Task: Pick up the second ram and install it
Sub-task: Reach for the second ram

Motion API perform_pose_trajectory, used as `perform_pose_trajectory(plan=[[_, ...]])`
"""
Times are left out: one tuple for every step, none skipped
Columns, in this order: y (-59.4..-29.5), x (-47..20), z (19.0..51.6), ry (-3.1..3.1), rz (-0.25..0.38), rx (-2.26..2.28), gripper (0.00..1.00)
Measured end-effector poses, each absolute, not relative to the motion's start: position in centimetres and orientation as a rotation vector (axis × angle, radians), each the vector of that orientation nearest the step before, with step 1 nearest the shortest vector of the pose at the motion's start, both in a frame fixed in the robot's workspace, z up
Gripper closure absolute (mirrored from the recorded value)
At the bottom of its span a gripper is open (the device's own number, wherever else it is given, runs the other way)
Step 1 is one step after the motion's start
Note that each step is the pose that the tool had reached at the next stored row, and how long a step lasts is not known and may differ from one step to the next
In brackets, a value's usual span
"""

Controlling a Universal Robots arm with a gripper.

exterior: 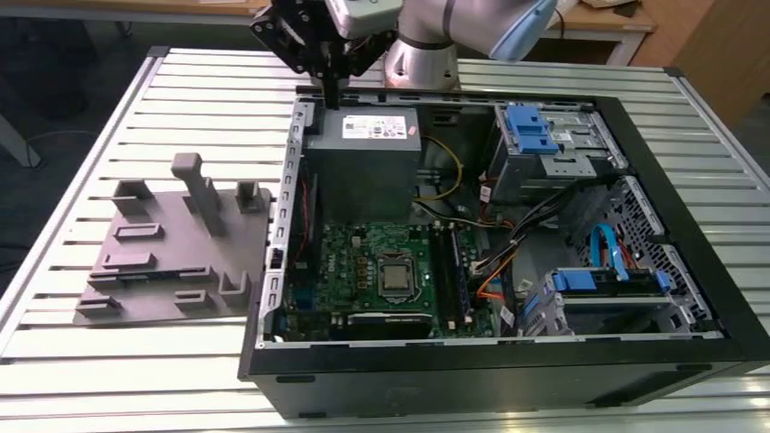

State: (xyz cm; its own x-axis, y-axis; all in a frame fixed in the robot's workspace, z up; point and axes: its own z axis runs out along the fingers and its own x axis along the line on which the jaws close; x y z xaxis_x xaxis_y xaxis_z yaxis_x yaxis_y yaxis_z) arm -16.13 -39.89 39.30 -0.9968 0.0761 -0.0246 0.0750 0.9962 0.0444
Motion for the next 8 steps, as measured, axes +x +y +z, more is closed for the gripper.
perform_pose_trajectory(plan=[[-39.9,-16.5,39.3,3.112,0.068,0.118,0.89],[-39.9,-16.8,39.3,3.112,0.068,0.118,0.89],[-39.9,-17.0,39.3,3.112,0.068,0.118,0.89],[-39.9,-17.2,39.3,3.112,0.068,0.118,0.89],[-39.9,-17.4,39.3,3.112,0.068,0.118,0.89],[-39.9,-17.6,39.3,3.112,0.068,0.118,0.89],[-39.9,-17.7,39.3,3.112,0.068,0.118,0.89],[-39.9,-17.9,39.3,3.112,0.068,0.118,0.89]])
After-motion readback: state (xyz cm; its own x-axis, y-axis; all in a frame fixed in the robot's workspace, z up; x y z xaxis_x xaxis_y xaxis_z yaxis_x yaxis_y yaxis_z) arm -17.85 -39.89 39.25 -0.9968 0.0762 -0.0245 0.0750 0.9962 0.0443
